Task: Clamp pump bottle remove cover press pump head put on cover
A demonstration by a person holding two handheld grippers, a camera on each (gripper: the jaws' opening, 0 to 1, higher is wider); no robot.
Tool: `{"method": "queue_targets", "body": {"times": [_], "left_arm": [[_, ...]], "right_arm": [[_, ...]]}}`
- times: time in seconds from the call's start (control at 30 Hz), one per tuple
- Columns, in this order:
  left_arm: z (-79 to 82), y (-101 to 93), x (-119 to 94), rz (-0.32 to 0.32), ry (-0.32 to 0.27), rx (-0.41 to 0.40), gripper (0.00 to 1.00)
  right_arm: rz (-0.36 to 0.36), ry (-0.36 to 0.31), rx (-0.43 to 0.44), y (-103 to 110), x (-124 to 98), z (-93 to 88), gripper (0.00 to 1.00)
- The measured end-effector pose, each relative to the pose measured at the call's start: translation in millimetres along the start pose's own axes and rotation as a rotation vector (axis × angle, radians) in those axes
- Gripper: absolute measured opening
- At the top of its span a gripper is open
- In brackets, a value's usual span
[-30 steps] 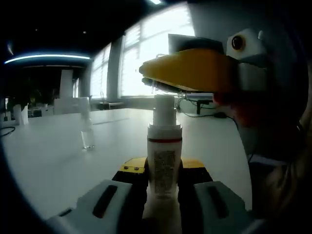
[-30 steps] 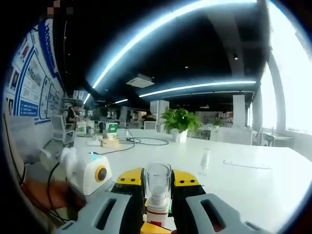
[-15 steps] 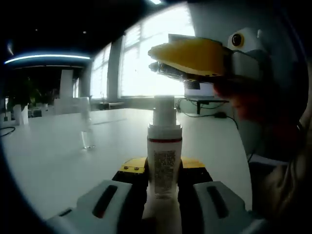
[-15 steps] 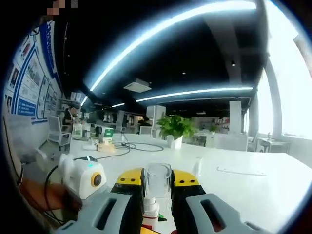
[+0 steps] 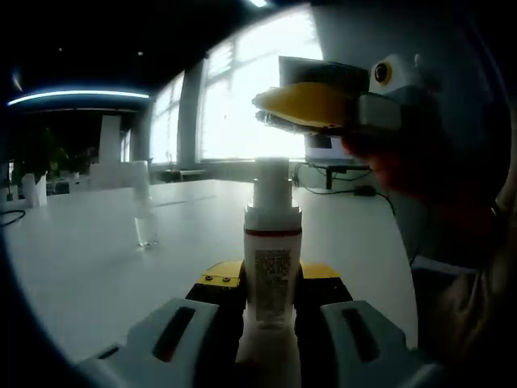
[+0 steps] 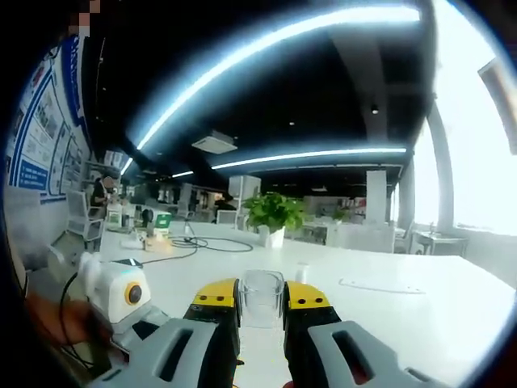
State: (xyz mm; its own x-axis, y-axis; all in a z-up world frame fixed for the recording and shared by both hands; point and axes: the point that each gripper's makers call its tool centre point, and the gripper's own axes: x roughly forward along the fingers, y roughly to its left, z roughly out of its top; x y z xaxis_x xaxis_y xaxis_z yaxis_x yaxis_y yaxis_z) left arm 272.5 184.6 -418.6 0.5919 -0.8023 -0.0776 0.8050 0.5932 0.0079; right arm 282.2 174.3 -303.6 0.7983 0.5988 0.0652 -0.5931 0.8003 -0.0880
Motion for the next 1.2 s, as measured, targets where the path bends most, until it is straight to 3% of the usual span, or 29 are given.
{"method": "queue_targets", "body": {"times": [0.43,0.87,1.2], "left_arm": [[-0.2,0.8,0,0.0,0.0,0.0,0.14],[0.0,0.5,0,0.0,0.0,0.0,0.14],[-0.3,1.3,0,0.0,0.0,-0.003,0.14]], "right_arm": [[-0.046,0.026,-0.001,-23,2,-11.5,0.16],[-0.095,0.085,0.017,-50,6,-37.1,0.16],[-0.131,0.161,0.068,-70,7,-77.3,0.16]]}}
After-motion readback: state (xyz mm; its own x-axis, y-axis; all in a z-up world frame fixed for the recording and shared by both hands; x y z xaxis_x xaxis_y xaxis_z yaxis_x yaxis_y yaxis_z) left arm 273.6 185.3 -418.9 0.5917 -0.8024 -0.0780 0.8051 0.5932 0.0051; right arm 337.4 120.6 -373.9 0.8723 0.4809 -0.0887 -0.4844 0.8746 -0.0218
